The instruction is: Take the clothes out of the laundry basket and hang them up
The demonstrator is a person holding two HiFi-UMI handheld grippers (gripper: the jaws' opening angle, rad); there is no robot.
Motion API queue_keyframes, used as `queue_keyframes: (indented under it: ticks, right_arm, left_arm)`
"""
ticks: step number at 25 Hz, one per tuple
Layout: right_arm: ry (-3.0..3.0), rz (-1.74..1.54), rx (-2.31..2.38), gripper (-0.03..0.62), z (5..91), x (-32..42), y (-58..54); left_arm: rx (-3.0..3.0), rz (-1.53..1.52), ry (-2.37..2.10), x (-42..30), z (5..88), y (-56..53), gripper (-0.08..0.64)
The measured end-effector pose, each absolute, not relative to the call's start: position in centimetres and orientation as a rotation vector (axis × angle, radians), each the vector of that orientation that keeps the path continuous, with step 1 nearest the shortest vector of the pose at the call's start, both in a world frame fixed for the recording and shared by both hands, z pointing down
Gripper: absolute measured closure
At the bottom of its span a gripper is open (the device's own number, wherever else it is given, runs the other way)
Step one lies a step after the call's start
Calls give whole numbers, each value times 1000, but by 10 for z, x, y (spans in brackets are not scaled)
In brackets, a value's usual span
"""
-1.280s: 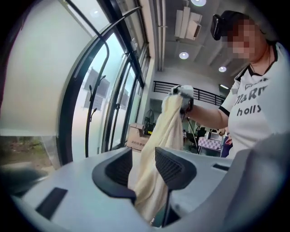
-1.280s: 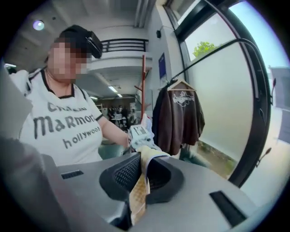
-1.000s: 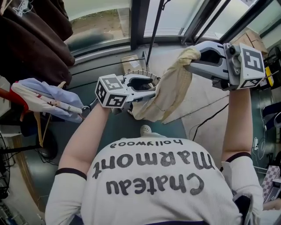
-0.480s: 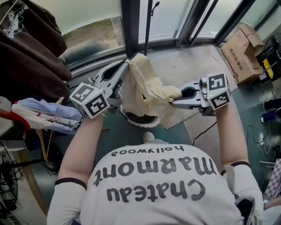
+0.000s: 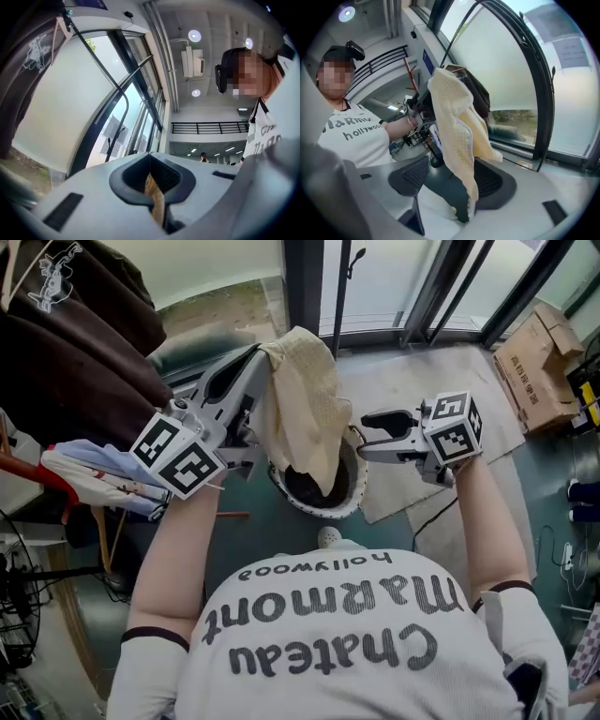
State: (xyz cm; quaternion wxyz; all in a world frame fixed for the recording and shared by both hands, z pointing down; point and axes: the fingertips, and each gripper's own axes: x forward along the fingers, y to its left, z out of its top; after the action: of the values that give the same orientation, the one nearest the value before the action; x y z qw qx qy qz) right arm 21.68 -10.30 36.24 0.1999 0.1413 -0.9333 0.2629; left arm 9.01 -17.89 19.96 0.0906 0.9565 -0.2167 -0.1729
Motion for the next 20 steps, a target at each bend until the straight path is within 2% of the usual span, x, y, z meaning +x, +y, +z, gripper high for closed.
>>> queue_keyframes:
  ticks: [4,10,11,12,16,17,20]
  right_arm:
    - [-2764,556,526,290,306,204,-144]
    - [-2899,423,401,290,266,130,-162]
    - [-2872,408,370,360,266,123,-159]
    - [-2844,376,355,542,263,120,-157]
    - [-2847,120,203,555,217,115,-135]
    - [-2851,34,119,555,202,113,-123]
    - [-2775,-176,-160,555,175,102,-83]
  left_arm:
    - [2857,-483,-635,85,196,-173,548]
    - [2890,-433,-629,81,197,-159,548]
    - [2891,-426,-663,75,199,-159,548]
    - [2886,-419,-706,67,202,-160,548]
    - [2846,-295,-768,39,235,-144,546]
    - [2832,-253,-723,35,246,-134,516]
    - [2752,-220,-606,13,270,-114,361]
